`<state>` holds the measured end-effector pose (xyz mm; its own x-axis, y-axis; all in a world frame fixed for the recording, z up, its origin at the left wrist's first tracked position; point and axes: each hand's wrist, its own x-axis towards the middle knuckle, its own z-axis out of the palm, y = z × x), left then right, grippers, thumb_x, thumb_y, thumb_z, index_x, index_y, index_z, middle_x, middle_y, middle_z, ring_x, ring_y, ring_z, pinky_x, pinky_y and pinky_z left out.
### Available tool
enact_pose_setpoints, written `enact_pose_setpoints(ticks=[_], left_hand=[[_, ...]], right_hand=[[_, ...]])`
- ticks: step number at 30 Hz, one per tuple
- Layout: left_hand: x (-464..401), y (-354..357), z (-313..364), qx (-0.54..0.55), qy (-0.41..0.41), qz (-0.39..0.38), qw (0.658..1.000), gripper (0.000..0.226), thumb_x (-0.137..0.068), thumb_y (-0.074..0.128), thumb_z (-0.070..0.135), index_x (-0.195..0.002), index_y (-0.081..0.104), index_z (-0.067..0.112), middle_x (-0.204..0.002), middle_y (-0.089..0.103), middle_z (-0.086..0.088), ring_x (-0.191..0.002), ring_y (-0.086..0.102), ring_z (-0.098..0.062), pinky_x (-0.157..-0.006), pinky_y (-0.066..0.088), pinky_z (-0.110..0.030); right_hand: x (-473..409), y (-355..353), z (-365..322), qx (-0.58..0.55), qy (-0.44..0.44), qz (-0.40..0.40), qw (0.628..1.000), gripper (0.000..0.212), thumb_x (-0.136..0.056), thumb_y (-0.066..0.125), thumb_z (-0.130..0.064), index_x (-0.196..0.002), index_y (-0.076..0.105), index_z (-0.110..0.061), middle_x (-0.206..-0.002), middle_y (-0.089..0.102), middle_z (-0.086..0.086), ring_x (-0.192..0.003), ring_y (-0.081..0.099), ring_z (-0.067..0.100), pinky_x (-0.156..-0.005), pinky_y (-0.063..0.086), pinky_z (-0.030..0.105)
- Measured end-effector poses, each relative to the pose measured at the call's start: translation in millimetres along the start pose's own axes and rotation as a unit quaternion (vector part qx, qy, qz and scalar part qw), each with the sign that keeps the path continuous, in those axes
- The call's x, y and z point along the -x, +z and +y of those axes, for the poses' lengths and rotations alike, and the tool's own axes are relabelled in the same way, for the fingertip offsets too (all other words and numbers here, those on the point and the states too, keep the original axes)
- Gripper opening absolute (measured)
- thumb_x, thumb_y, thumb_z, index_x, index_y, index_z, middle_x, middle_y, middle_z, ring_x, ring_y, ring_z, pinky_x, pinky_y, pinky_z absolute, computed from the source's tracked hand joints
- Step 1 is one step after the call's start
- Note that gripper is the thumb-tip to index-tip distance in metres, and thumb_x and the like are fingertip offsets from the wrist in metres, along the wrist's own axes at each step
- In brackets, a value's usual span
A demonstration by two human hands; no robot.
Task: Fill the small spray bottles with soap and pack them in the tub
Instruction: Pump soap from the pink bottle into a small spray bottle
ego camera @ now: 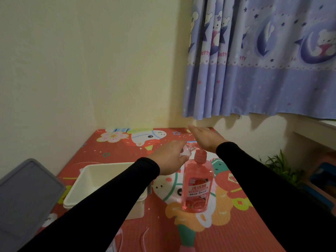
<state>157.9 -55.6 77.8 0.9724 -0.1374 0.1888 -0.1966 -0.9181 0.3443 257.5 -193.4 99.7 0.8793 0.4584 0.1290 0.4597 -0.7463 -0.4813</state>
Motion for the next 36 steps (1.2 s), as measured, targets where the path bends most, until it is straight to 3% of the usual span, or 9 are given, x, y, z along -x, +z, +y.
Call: enact_pose_setpoints(ticks=[5, 9, 14, 21, 28, 31, 36], left_hand=[[1, 9, -3, -0.009, -0.006, -0.024, 1.000, 0.040, -0.101, 0.044, 0.032, -0.134, 0.039, 0.012, -0.128, 0.049, -0.008, -0.112, 0.049, -0.025, -0.096, 0.042, -0.039], [1, 5, -3, -0.005, -0.004, -0.024, 1.000, 0.046, -0.101, 0.044, 0.034, -0.142, 0.035, 0.016, -0.131, 0.048, -0.006, -0.115, 0.049, -0.023, -0.091, 0.039, -0.030], [-2, -2, -2, -0.004, 0.001, 0.001, 1.000, 0.032, -0.099, 0.046, 0.033, -0.126, 0.046, 0.015, -0.124, 0.052, -0.006, -0.104, 0.052, -0.022, -0.086, 0.042, -0.033], [1, 10, -5, -0.010, -0.005, -0.022, 1.000, 0.050, -0.102, 0.042, 0.033, -0.146, 0.030, 0.015, -0.137, 0.045, -0.007, -0.122, 0.046, -0.024, -0.099, 0.039, -0.034], [-2, -1, -3, 0.001, 0.002, -0.004, 1.000, 0.031, -0.100, 0.046, 0.031, -0.124, 0.045, 0.013, -0.123, 0.051, -0.006, -0.105, 0.052, -0.024, -0.085, 0.041, -0.033], [0, 5, -5, 0.003, 0.005, -0.006, 1.000, 0.030, -0.100, 0.046, 0.032, -0.123, 0.045, 0.013, -0.119, 0.051, -0.005, -0.101, 0.050, -0.022, -0.082, 0.039, -0.032], [1, 10, -5, 0.004, -0.005, -0.025, 1.000, 0.038, -0.101, 0.044, 0.032, -0.132, 0.042, 0.011, -0.123, 0.051, -0.008, -0.109, 0.052, -0.026, -0.095, 0.044, -0.040]], right_hand=[[-1, 14, 6, 0.010, 0.017, -0.030, 0.999, 0.064, -0.102, 0.011, -0.049, -0.146, 0.039, -0.012, -0.149, 0.041, 0.015, -0.137, 0.037, 0.029, -0.110, 0.025, 0.038], [0, 10, 4, -0.010, 0.010, -0.022, 1.000, 0.065, -0.101, 0.012, -0.051, -0.146, 0.038, -0.012, -0.152, 0.037, 0.013, -0.141, 0.033, 0.025, -0.113, 0.022, 0.034], [-1, 1, 2, -0.043, 0.000, 0.002, 0.999, 0.061, -0.102, 0.016, -0.049, -0.144, 0.044, -0.013, -0.151, 0.039, 0.009, -0.140, 0.034, 0.023, -0.111, 0.024, 0.031], [-6, 17, 11, -0.028, 0.025, -0.023, 0.999, 0.067, -0.100, 0.011, -0.054, -0.145, 0.041, -0.015, -0.152, 0.037, 0.012, -0.141, 0.032, 0.027, -0.115, 0.022, 0.038], [-1, -1, 0, -0.017, -0.012, 0.009, 1.000, 0.057, -0.103, 0.017, -0.046, -0.143, 0.045, -0.015, -0.149, 0.042, 0.009, -0.138, 0.037, 0.023, -0.108, 0.026, 0.028], [1, 4, 1, -0.013, -0.001, -0.019, 1.000, 0.060, -0.103, 0.015, -0.047, -0.145, 0.041, -0.013, -0.152, 0.038, 0.010, -0.140, 0.034, 0.024, -0.112, 0.023, 0.031], [0, 14, 5, 0.015, 0.006, -0.035, 0.999, 0.061, -0.102, 0.012, -0.049, -0.148, 0.034, -0.015, -0.154, 0.034, 0.012, -0.142, 0.031, 0.026, -0.113, 0.021, 0.035]])
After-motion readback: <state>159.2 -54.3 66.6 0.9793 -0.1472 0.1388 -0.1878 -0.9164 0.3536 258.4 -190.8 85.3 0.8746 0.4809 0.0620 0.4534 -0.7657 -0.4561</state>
